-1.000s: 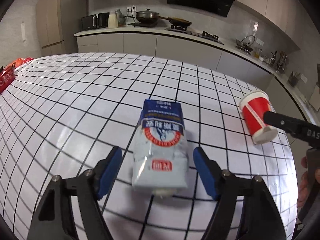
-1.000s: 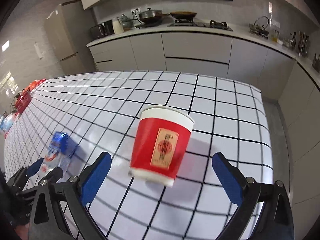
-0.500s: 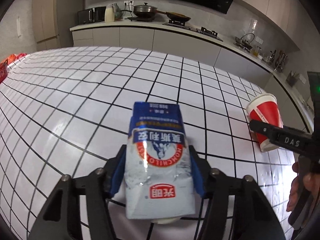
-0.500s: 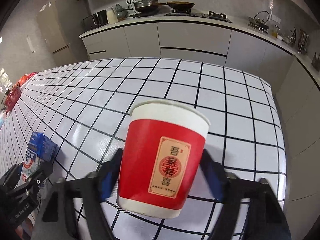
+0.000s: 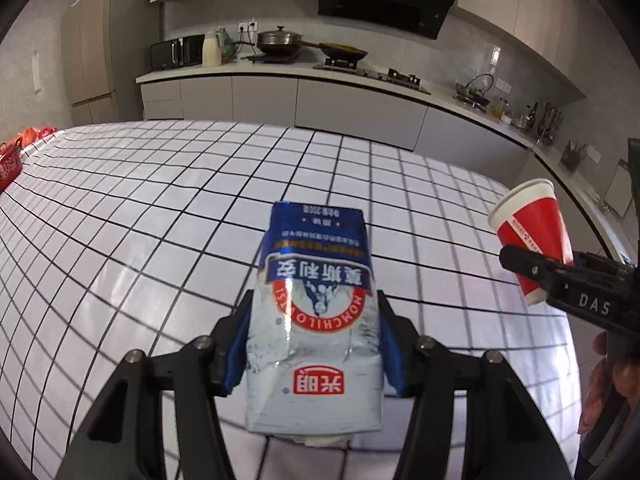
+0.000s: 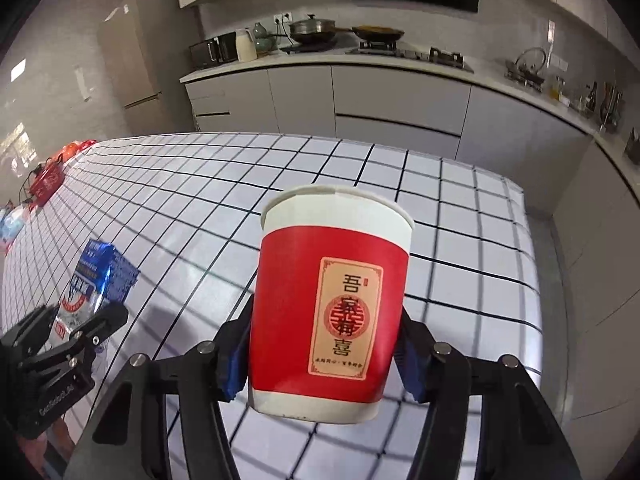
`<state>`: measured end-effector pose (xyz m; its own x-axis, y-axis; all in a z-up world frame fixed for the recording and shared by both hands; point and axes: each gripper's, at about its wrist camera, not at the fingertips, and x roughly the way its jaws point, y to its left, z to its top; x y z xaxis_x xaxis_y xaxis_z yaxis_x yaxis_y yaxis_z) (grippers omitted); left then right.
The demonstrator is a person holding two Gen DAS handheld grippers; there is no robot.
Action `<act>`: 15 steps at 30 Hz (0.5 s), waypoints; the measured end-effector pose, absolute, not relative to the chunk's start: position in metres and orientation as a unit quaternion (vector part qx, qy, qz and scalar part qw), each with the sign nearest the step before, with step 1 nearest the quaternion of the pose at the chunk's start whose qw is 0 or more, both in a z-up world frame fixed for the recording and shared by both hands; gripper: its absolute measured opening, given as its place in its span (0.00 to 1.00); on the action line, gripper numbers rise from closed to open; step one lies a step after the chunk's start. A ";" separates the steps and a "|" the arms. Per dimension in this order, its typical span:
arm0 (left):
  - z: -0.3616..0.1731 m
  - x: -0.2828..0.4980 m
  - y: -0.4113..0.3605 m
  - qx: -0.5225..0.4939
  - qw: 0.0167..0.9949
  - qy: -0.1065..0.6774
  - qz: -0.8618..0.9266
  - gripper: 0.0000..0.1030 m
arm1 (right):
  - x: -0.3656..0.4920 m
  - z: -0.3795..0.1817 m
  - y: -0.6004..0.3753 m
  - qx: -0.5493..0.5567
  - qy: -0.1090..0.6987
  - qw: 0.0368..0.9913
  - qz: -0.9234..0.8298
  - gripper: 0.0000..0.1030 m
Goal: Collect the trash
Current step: 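Carry the red cup and milk carton over the black bin and release both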
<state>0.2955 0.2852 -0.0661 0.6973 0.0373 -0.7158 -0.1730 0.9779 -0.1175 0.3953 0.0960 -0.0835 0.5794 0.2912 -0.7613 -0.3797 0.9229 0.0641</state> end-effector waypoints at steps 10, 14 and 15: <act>-0.049 0.246 0.240 -0.084 0.922 0.374 0.050 0.55 | 0.325 -0.050 0.046 -0.056 0.392 0.897 0.195 0.60; -0.042 0.222 0.211 -0.077 0.925 0.370 0.038 0.55 | 0.291 -0.041 0.021 -0.055 0.387 0.900 0.195 0.60; -0.041 0.218 0.205 -0.076 0.926 0.369 0.035 0.55 | 0.284 -0.039 0.015 -0.055 0.386 0.900 0.194 0.60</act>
<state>0.2176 0.2046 -0.0407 0.7249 0.0089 -0.6888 -0.1207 0.9861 -0.1144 0.2843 0.0147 -0.0393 0.6265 0.3074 -0.7162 -0.3924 0.9184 0.0509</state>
